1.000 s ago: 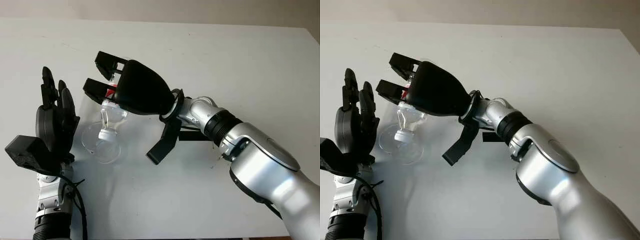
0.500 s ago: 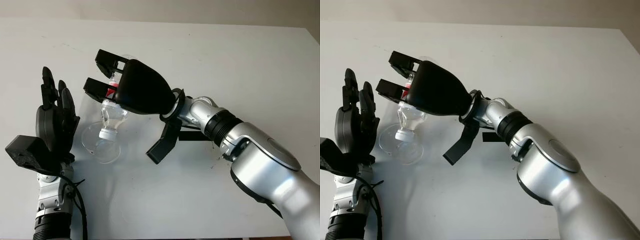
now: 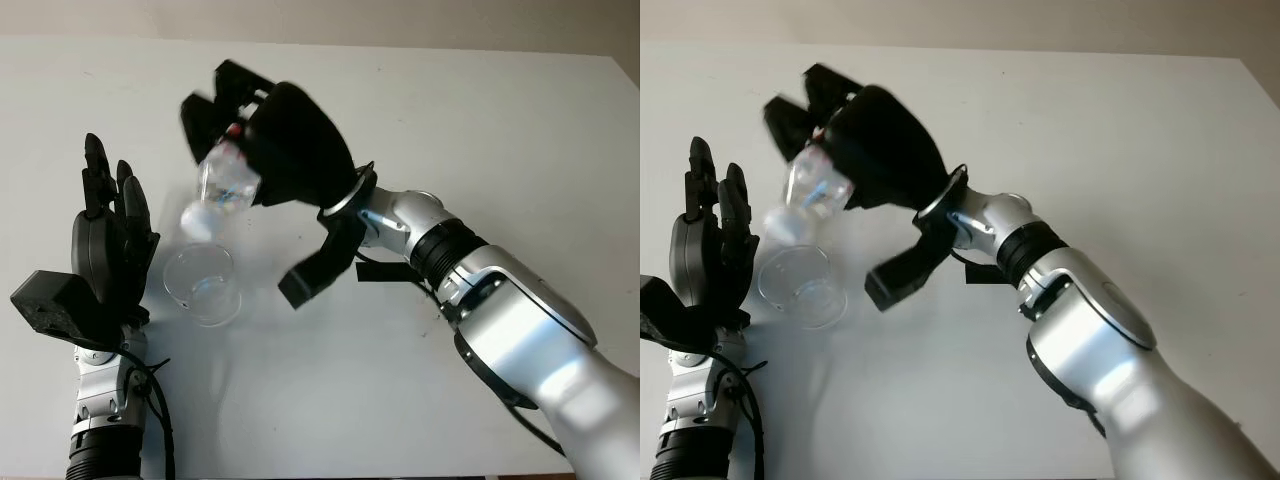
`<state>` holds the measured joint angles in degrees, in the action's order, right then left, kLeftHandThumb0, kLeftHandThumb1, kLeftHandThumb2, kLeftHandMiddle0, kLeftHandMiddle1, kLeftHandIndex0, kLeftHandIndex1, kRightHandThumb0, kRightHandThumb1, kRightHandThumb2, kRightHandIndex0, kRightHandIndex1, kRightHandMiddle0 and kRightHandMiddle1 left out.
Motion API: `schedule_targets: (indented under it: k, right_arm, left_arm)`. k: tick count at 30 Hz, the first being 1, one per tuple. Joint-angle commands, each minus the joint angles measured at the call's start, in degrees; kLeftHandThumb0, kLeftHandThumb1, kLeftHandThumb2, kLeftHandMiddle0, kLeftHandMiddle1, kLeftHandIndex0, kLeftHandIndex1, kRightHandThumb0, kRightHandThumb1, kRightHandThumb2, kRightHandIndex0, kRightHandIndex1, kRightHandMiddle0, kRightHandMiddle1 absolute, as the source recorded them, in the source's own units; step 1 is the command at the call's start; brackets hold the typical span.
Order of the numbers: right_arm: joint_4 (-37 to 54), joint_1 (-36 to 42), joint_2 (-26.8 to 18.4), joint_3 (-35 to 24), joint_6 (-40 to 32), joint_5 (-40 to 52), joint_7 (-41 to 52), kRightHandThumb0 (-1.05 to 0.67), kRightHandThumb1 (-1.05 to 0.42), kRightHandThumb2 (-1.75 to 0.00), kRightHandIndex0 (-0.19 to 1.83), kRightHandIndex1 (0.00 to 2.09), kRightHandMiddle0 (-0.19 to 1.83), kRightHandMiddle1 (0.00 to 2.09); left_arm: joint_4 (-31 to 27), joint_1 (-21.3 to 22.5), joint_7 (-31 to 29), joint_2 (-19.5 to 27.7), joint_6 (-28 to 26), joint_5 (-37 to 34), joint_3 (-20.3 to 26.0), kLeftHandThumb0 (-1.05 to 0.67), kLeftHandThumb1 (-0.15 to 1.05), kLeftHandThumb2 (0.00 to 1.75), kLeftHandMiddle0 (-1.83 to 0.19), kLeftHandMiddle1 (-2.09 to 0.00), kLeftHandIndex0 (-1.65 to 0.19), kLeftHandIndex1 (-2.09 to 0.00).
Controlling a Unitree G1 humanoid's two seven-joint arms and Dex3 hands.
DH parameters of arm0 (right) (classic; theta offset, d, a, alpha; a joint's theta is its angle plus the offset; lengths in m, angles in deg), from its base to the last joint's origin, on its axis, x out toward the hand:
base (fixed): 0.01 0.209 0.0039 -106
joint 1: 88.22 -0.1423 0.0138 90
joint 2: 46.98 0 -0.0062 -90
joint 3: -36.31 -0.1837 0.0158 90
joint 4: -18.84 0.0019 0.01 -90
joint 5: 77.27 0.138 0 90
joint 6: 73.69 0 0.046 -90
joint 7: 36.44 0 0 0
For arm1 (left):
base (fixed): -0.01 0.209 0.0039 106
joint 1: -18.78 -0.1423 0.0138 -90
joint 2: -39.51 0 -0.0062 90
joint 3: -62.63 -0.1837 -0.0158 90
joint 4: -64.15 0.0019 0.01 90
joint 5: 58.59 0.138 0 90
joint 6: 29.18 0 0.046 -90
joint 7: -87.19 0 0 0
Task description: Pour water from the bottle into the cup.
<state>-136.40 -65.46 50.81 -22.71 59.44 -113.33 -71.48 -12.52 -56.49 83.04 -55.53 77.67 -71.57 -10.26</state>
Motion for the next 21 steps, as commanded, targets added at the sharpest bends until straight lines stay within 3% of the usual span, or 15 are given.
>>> schedule_targets:
  k: [1, 5, 6, 9, 17, 21]
  right_arm:
    - [1.0, 1.6, 1.0, -5.1, 0.3, 6.6, 7.0, -0.08, -0.76, -0.72, 1.26, 2.09, 0.88, 2.09]
    - [2.7, 4.1, 1.9, -12.6, -0.1, 17.9, 20.2, -0.05, -0.83, -0.58, 1.25, 2.09, 0.88, 2.09]
    - [3.4, 4.7, 2.1, -14.4, -1.0, 20.6, 23.7, -0.08, -0.91, -0.44, 1.23, 2.09, 0.89, 2.09]
    - [6.9, 6.7, 1.3, -18.4, -5.8, 26.7, 33.4, -0.14, -1.03, -0.24, 1.16, 2.09, 0.88, 2.09]
    - [22.1, 16.5, -2.9, -25.4, -18.2, 37.2, 51.5, -0.14, -1.05, -0.19, 1.06, 2.09, 0.86, 2.09]
    - [33.2, 23.0, -5.8, -27.3, -22.9, 38.0, 53.8, -0.14, -1.05, -0.19, 0.93, 2.09, 0.79, 2.09]
  left_arm:
    - [-0.8, -0.6, -0.1, 0.0, 0.2, 0.0, 0.2, -0.8, 1.05, 0.55, 0.07, -0.06, 0.13, -0.06]
    - [-0.5, -0.6, -0.4, 0.3, 0.4, 0.0, 0.4, -0.81, 1.05, 0.54, 0.07, -0.05, 0.14, -0.05]
    - [-0.3, -0.5, -0.5, 0.3, 0.5, -0.1, 0.4, -0.81, 1.05, 0.53, 0.07, -0.05, 0.14, -0.05]
    - [-0.3, -0.7, -0.9, 0.3, 0.5, -0.4, 0.6, -0.81, 1.05, 0.53, 0.08, -0.05, 0.14, -0.05]
    - [-0.2, -0.6, -1.2, 0.3, 0.1, -0.8, 1.0, -0.81, 1.05, 0.55, 0.09, -0.05, 0.16, -0.05]
    - [0.1, -0.9, -1.4, 0.4, 0.0, -0.6, 1.1, -0.8, 1.05, 0.58, 0.1, -0.05, 0.17, -0.04]
